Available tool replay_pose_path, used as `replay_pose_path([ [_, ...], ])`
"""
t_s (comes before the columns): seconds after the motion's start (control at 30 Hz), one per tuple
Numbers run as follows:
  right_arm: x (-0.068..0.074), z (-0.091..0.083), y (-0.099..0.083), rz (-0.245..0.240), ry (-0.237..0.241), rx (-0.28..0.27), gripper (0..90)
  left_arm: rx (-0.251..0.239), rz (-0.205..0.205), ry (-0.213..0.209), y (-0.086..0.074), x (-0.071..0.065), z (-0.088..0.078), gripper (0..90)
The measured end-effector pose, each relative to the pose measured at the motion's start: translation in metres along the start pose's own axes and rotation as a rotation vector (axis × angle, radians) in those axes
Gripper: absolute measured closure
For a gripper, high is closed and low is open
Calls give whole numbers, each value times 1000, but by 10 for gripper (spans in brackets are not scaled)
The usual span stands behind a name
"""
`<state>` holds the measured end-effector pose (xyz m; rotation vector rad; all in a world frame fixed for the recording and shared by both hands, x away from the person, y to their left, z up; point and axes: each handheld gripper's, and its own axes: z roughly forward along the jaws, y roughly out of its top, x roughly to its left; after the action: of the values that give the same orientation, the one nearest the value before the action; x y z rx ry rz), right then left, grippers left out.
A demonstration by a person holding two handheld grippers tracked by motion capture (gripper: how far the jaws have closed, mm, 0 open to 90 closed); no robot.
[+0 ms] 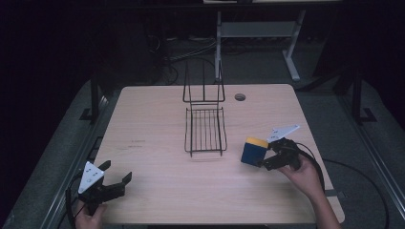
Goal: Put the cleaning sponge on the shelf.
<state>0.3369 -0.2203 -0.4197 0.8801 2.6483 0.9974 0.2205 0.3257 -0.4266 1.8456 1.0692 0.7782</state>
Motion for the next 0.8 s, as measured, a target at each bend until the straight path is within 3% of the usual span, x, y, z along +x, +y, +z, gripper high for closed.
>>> replay_pose_path([
  [0.13, 2, 4, 1, -29, 3, 2, 420, -1, -2, 3, 0, 1, 0, 141],
  [0.33, 0, 3, 0, -29, 39, -5, 550, -4, 0, 2, 0, 1, -1, 141],
  [0.8, 6, -2, 10, -82, 60, -7, 574, -6, -2, 6, 0, 1, -1, 141],
])
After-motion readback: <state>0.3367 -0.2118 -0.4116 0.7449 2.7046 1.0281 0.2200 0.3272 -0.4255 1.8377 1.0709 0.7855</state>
